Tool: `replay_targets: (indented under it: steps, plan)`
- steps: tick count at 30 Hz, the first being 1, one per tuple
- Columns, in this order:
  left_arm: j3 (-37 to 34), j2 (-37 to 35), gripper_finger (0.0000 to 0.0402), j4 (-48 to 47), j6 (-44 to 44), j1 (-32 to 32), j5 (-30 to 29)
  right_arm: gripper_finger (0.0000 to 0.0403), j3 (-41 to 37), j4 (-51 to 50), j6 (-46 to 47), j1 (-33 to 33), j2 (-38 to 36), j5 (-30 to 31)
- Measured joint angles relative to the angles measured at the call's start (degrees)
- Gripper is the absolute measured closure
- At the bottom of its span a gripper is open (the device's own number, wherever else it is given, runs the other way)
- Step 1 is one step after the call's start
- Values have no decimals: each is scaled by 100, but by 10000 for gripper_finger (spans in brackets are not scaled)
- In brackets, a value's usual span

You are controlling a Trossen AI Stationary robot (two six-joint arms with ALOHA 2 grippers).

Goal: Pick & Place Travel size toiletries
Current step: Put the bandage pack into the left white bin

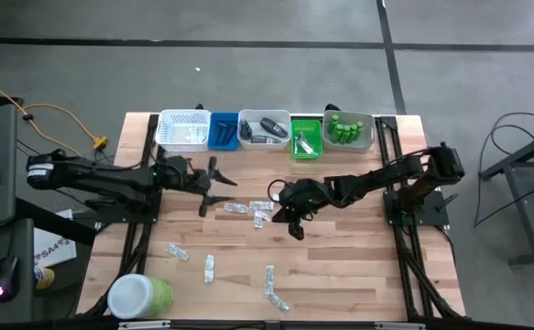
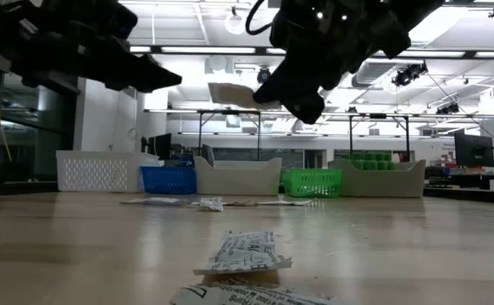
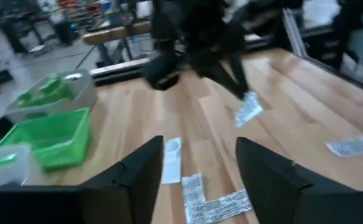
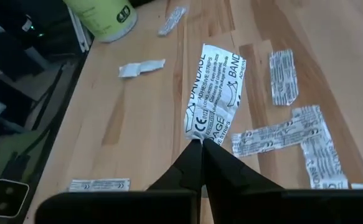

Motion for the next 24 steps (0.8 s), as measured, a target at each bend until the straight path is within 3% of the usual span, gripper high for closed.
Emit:
replay_targets:
  steps: [5,12,24]
  plan:
    - [371,637,163,-21,1070,-602,-569,399,0,267,-83,-103,0,-74]
    - [1012,1370,158,-60,2083,-1249,-1431,399,11,435,-158,-183,-1,-314]
    - [1596,2157,158,-212,2293,-1500,-1479,399,11,515,-291,-180,-2,-302]
